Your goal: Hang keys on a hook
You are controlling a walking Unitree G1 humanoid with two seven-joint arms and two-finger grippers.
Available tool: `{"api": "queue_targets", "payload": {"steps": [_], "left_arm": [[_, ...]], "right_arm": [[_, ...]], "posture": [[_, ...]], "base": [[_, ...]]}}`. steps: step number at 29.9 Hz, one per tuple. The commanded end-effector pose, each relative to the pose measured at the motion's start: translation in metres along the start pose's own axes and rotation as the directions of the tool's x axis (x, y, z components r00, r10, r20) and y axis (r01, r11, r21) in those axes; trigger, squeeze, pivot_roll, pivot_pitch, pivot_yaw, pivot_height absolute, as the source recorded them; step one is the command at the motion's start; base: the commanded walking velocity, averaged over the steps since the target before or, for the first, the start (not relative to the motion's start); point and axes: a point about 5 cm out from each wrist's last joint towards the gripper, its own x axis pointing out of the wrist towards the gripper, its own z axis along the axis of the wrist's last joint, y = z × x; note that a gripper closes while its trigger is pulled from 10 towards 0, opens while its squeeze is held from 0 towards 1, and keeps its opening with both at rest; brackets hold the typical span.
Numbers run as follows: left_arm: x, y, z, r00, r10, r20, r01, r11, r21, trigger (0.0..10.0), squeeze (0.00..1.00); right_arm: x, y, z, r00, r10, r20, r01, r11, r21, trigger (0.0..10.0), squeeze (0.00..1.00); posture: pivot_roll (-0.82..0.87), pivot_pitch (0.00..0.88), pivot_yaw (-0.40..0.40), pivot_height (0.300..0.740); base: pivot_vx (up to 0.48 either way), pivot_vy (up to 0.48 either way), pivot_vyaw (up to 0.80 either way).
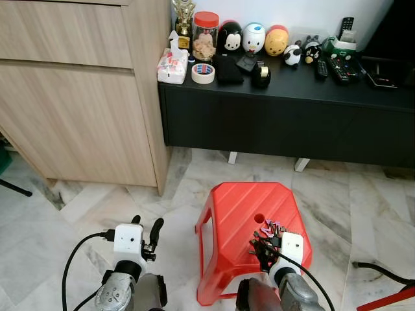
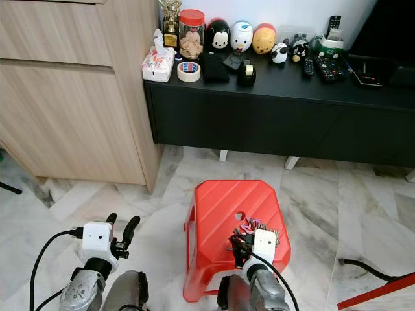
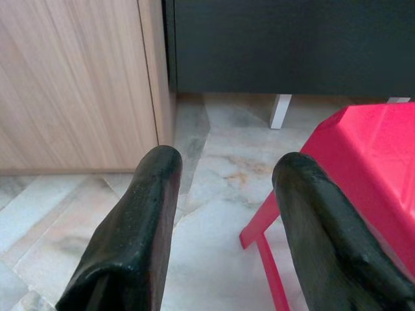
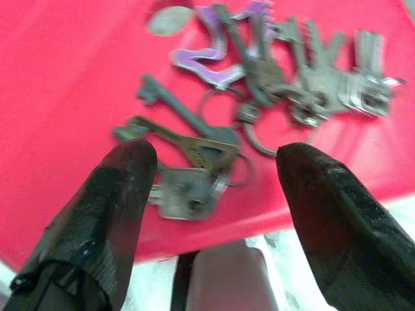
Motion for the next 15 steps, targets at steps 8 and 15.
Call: {"api": "queue_targets", "payload": {"steps": [8,15], "left_arm": [[0.001,-0.005,0.000,1.000,-0.020,-0.010,0.020,1.000,0.012,10.0,0.00],[0.002,-0.005,0.001,1.000,-0.017,-0.009,0.017,1.000,0.014,10.0,0.00]], "right_arm": [[-0.003,-0.013,-0.006,0.999,-0.014,-0.032,0.015,0.999,0.029,10.0,0.00],[-0.003,-0.009,-0.013,0.994,0.037,-0.100,-0.036,0.999,0.010,10.0,0.00]], "posture": [[0.10,0.139,-0.124,0.627],[0.10,0.137,-0.127,0.627]], "base": [[0.000,0.000,0.00],[0.000,0.000,0.00]]}}
